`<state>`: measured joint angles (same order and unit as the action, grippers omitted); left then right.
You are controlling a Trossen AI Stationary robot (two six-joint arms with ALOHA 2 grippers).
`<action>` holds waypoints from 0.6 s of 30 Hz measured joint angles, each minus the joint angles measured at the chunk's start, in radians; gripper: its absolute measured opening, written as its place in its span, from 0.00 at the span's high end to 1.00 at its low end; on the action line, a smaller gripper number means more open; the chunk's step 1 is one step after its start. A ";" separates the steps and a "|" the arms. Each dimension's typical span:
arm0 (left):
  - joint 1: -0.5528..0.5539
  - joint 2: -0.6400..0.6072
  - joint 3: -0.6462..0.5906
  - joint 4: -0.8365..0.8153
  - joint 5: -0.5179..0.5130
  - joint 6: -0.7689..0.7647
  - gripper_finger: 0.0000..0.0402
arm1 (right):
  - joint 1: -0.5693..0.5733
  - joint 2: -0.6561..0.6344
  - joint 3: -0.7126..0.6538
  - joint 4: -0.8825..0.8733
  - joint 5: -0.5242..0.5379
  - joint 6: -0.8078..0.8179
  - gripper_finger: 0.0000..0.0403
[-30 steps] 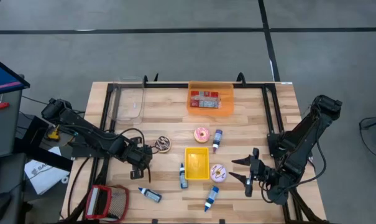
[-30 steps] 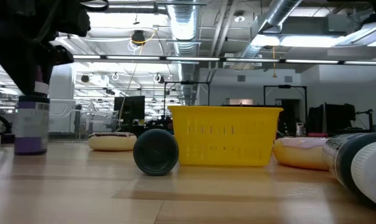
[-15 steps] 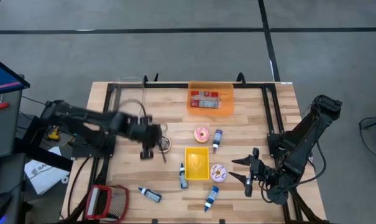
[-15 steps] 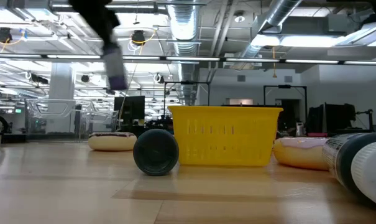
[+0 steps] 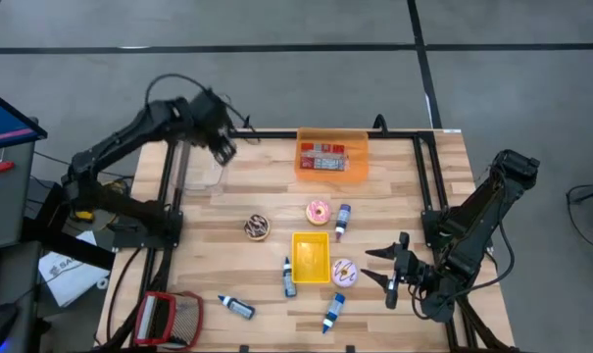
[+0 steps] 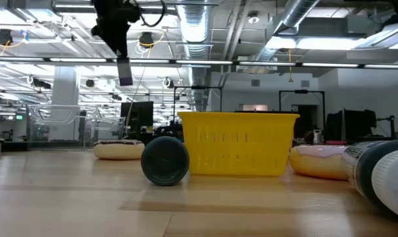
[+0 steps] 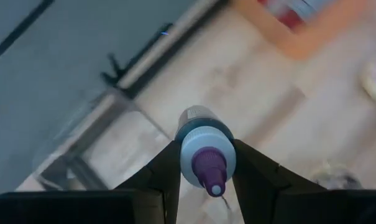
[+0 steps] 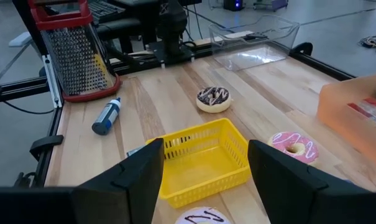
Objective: Pick & Place Food Item
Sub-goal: Put the left purple food coloring bottle into the transparent bin
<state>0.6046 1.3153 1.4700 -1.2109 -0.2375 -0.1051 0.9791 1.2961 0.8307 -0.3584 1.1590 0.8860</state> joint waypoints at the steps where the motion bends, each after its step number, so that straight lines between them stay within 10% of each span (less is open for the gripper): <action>1: 0.039 0.006 0.000 0.018 -0.001 -0.001 0.73 | 0.000 0.000 0.000 0.000 0.002 0.000 0.44; 10: 0.316 0.137 0.000 0.081 0.088 -0.107 0.73 | 0.001 0.000 0.000 0.000 0.002 -0.003 0.44; 18: 0.350 0.272 0.047 0.020 0.051 -0.135 0.73 | 0.001 0.000 0.000 -0.008 0.002 -0.003 0.44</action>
<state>0.9542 1.5876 1.5171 -1.1908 -0.1860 -0.2396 0.9798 1.2961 0.8303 -0.3668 1.1614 0.8829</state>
